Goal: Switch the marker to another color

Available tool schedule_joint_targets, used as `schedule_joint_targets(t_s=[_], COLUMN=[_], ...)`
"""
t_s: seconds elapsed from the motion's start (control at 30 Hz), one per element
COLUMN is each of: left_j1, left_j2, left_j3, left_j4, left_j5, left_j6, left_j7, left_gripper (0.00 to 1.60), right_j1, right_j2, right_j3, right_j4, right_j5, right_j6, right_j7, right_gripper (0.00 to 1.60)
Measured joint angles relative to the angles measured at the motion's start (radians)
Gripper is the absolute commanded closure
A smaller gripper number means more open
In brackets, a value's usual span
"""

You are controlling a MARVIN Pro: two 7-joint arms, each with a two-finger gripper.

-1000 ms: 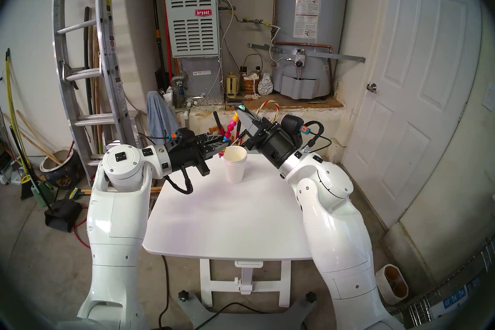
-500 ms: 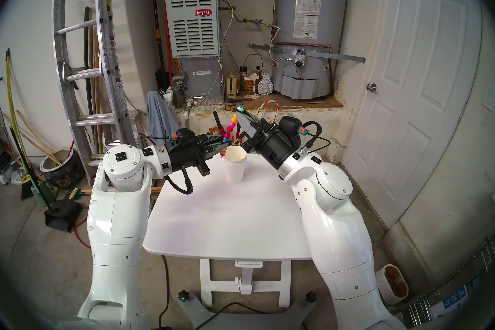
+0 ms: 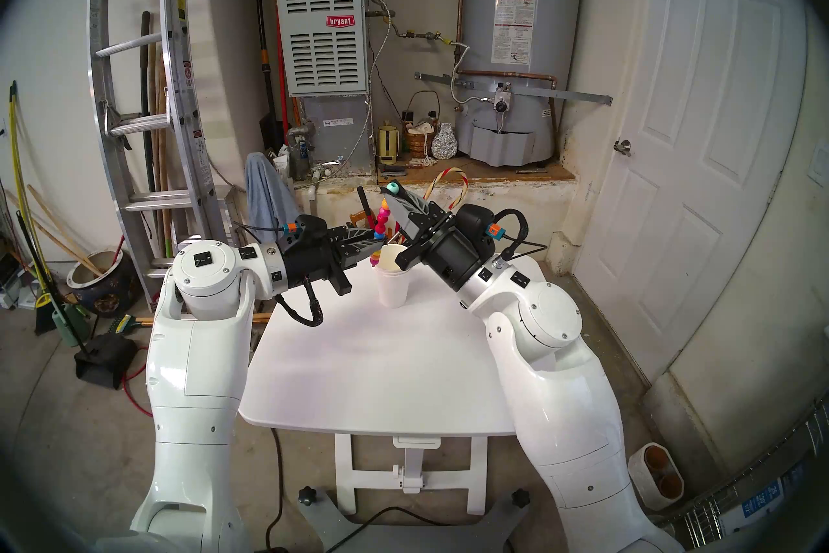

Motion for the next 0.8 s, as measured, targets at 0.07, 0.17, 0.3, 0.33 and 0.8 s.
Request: schedule_joint_targets(t_s=[0.07,0.17,0.3,0.33,0.8], left_j1=[-0.002,-0.004,-0.008,-0.009,-0.015], left_j2=[0.000,0.000,-0.001,-0.001,-0.003], left_j3=[-0.001,-0.003,-0.005,-0.005,-0.005], left_j4=[0.000,0.000,-0.001,-0.001,0.013], left_j5=[0.000,0.001,0.000,0.001,0.008], left_j6=[0.005,0.011,0.015,0.016,0.010], left_j7=[-0.002,-0.004,-0.008,-0.008,-0.018], left_gripper=[1.60,1.60,1.60,1.60,1.60], right_j1=[-0.003,-0.006,-0.009,-0.009,0.001], right_j2=[0.000,0.001,0.003,0.004,0.011], right_j3=[0.000,0.000,0.001,0.001,0.004], right_j4=[0.001,0.001,0.005,0.006,0.026], right_j5=[-0.007,-0.018,-0.032,-0.034,-0.063], right_j6=[-0.012,-0.023,-0.025,-0.027,-0.045], right_j7=[0.001,0.002,0.002,0.002,0.007], right_gripper=[1.60,1.60,1.60,1.60,1.60])
